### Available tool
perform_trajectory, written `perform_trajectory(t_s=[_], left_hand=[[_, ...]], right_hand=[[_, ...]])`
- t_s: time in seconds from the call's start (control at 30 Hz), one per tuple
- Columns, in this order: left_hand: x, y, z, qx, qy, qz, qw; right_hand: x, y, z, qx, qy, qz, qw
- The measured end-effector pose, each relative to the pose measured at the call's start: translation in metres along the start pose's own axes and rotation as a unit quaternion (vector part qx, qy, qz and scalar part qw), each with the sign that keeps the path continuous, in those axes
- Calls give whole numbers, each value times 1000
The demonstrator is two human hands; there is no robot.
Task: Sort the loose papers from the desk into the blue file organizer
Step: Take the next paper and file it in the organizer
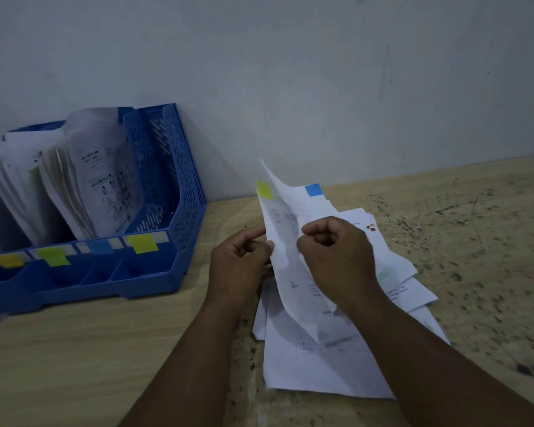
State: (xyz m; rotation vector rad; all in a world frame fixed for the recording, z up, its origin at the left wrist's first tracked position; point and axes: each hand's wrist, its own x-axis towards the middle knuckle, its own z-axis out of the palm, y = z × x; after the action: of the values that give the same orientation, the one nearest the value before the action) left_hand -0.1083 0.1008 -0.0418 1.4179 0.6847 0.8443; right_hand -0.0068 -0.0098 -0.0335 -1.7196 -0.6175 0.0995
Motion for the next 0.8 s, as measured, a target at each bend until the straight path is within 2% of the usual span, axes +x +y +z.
perform_trajectory(t_s=[0.13, 0.23, 0.3, 0.37, 0.43, 0.47, 0.53, 0.63, 0.73, 0.8], left_hand=[[6, -7, -5, 234, 95, 84, 964], [5, -2, -4, 291, 123, 114, 942], [1, 4, -1, 232, 87, 106, 963], [-3, 8, 2, 90, -17, 67, 994], [-9, 13, 7, -1, -99, 40, 994], [-12, 16, 9, -30, -111, 29, 993], [-13, 21, 11, -67, -83, 10, 994], [-9, 20, 7, -50, -15, 10, 999], [-4, 20, -3, -12, 31, 42, 999], [-3, 22, -10, 8, 40, 76, 996]], right_hand=[[6, -3, -8, 78, 90, 21, 993], [4, -8, -9, 95, 106, -4, 990], [-3, -12, -6, 83, 77, -31, 993], [-13, -17, 1, 77, 21, -64, 995], [-21, -20, 7, 68, -36, -92, 993], [-24, -20, 11, 58, -56, -101, 992], [-26, -17, 17, 32, -93, -104, 990], [-24, -9, 22, 8, -127, -110, 986], [-20, -6, 25, 4, -113, -115, 987], [-14, -8, 27, -9, -75, -118, 990]])
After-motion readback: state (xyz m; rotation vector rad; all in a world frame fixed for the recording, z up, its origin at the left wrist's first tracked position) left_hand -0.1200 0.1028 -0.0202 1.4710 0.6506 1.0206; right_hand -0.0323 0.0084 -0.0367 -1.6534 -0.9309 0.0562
